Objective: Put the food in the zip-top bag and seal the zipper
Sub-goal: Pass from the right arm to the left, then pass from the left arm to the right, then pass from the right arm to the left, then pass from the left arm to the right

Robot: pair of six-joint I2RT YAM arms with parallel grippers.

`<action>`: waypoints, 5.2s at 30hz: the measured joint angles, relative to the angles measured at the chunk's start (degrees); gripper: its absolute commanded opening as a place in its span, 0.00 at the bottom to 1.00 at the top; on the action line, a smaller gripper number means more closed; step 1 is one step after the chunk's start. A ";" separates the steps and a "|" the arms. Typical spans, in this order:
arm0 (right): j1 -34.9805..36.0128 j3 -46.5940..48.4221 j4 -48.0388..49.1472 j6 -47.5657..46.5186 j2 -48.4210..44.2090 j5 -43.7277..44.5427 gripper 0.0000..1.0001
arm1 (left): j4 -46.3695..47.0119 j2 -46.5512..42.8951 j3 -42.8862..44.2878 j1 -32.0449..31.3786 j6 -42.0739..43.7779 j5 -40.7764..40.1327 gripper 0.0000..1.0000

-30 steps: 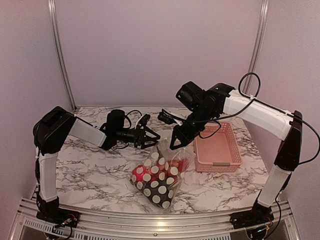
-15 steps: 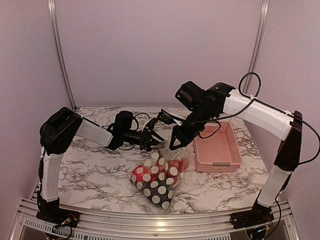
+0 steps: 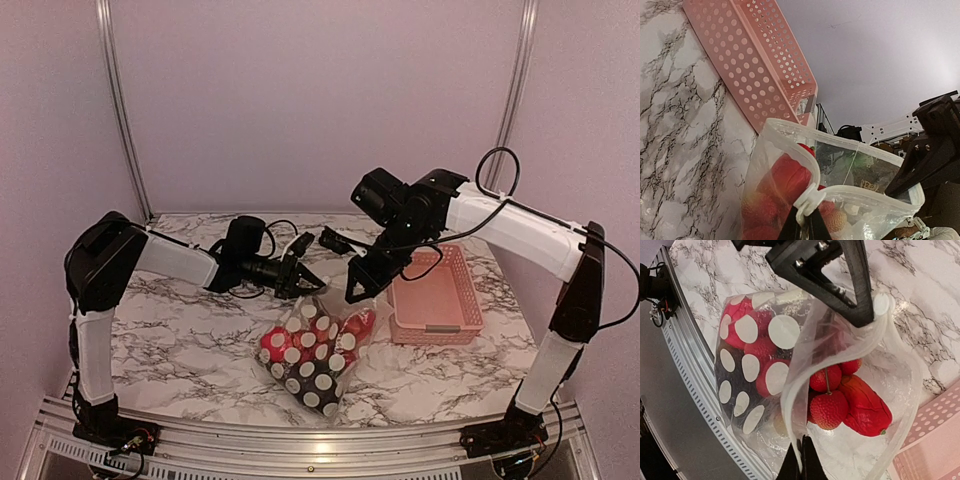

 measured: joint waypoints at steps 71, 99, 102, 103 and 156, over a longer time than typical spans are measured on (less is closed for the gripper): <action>0.76 15.93 16.41 -3.80 11.26 -12.22 0.00 | -16.79 -36.68 -13.73 7.52 19.76 -14.71 0.53; -0.13 12.55 16.26 -2.82 9.66 -6.62 0.03 | -22.34 -28.74 -4.00 7.26 24.06 -10.62 0.03; -1.64 11.78 16.24 -0.85 9.46 -4.31 0.12 | -24.76 -29.75 -3.58 7.23 26.27 -12.44 0.03; -2.38 11.56 16.13 -0.37 9.46 -3.78 0.18 | -25.53 -30.14 -3.58 7.23 26.88 -12.94 0.03; -0.02 14.49 24.15 -8.22 10.67 -20.09 0.13 | -43.21 -37.97 -2.95 3.08 45.40 -16.92 0.02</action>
